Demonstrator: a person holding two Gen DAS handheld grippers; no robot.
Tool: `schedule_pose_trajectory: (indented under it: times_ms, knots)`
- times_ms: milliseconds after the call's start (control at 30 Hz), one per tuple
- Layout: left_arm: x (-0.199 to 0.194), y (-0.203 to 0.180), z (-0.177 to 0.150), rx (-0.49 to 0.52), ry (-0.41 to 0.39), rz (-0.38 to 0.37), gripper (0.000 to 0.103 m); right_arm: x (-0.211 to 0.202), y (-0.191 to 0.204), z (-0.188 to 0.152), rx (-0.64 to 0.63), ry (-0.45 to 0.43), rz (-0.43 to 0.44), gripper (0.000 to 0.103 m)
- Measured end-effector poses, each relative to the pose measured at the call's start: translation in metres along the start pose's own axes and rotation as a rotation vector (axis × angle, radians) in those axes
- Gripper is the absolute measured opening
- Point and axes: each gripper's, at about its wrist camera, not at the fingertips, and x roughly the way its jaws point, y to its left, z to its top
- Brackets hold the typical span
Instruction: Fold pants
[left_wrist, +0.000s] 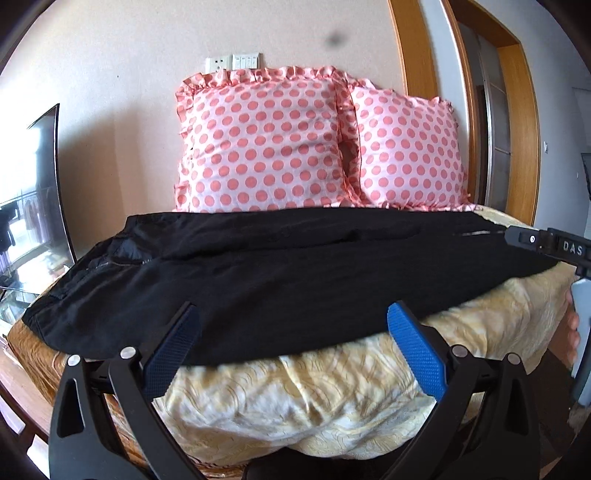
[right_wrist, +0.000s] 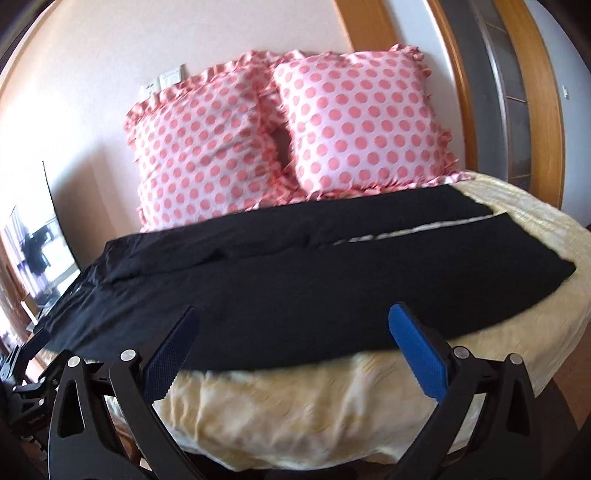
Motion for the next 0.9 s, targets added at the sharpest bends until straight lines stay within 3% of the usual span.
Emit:
schedule_pose_trajectory:
  times_ms: [133, 267, 467, 567, 667, 733, 900]
  knots:
    - [0.023, 0.028, 0.025, -0.062, -0.003, 0.024, 0.101, 0.02, -0.046, 0.066, 0.101, 0.042, -0.068, 0.102]
    - [0.055, 0.061, 0.043, -0.136, 0.013, 0.079, 0.101, 0.075, -0.085, 0.124, 0.154, 0.133, -0.19, 0.102]
    - [0.092, 0.099, 0.059, -0.223, 0.022, 0.13, 0.101, 0.168, -0.132, 0.172, 0.234, 0.205, -0.374, 0.101]
    - [0.109, 0.111, 0.058, -0.253, 0.023, 0.138, 0.101, 0.216, -0.157, 0.182, 0.29, 0.258, -0.468, 0.087]
    - [0.13, 0.123, 0.052, -0.32, 0.134, 0.062, 0.101, 0.257, -0.185, 0.183, 0.39, 0.293, -0.503, 0.07]
    - [0.135, 0.131, 0.048, -0.373, 0.16, 0.05, 0.101, 0.281, -0.199, 0.183, 0.444, 0.313, -0.548, 0.055]
    - [0.137, 0.139, 0.042, -0.426, 0.171, 0.022, 0.101, 0.318, -0.202, 0.192, 0.421, 0.305, -0.671, 0.055]
